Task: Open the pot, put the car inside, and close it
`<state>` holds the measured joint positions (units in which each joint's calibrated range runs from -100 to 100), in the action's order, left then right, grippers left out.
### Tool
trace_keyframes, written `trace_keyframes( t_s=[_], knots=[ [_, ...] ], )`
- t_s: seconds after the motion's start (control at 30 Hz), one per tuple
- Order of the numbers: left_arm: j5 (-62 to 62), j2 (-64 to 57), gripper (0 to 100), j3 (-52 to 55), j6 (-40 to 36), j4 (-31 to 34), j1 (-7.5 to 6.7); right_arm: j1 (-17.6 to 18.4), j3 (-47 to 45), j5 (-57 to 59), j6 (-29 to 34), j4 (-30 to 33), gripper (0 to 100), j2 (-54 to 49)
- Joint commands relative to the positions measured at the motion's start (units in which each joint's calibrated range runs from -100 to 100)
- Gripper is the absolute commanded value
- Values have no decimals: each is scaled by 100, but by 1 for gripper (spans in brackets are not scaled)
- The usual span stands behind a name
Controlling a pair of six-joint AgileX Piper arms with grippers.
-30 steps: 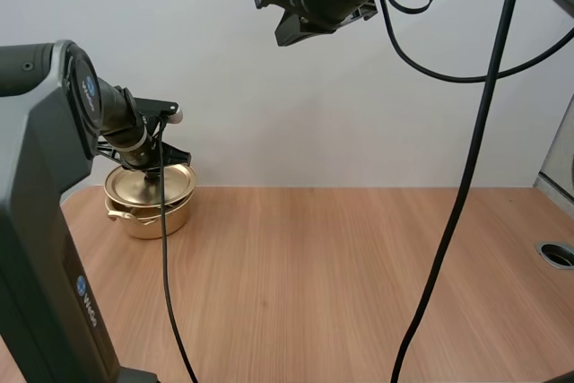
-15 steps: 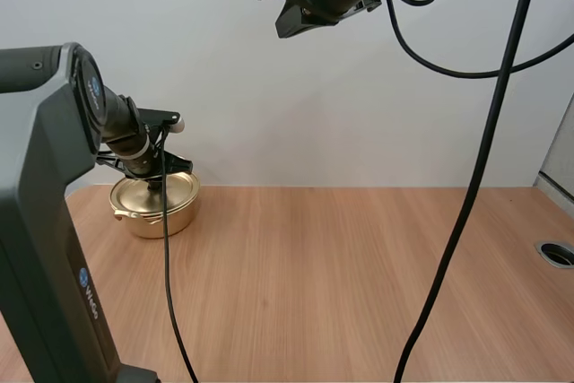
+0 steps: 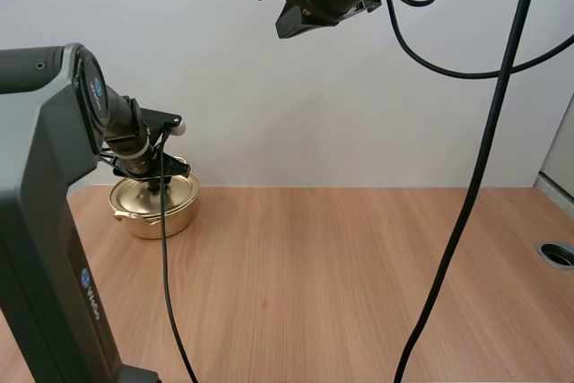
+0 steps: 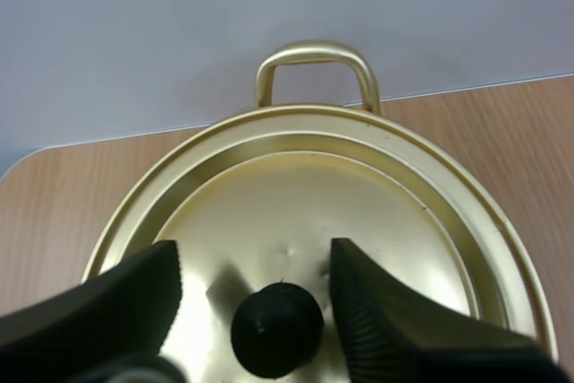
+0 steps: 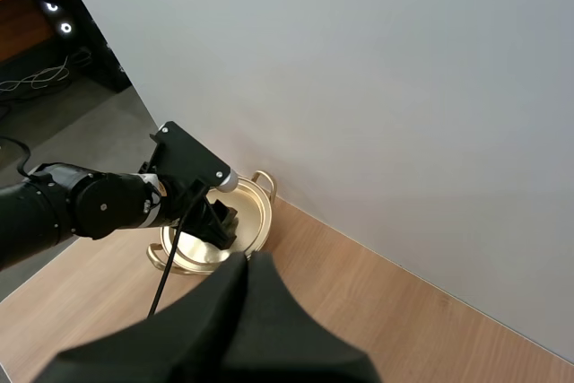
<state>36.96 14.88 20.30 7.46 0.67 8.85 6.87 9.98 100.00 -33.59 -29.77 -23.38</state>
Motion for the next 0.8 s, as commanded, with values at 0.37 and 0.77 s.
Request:
trace_keyframes(
  t_s=[0.37,0.77],
  knots=[
    [-179,-556,100,-288,-125,351,-1,-3,-2,0,5,49,0,7],
    [-138,-1403,0,-676,-515,273,-1,-9,-34,0,198,979,0,7]
  ],
)
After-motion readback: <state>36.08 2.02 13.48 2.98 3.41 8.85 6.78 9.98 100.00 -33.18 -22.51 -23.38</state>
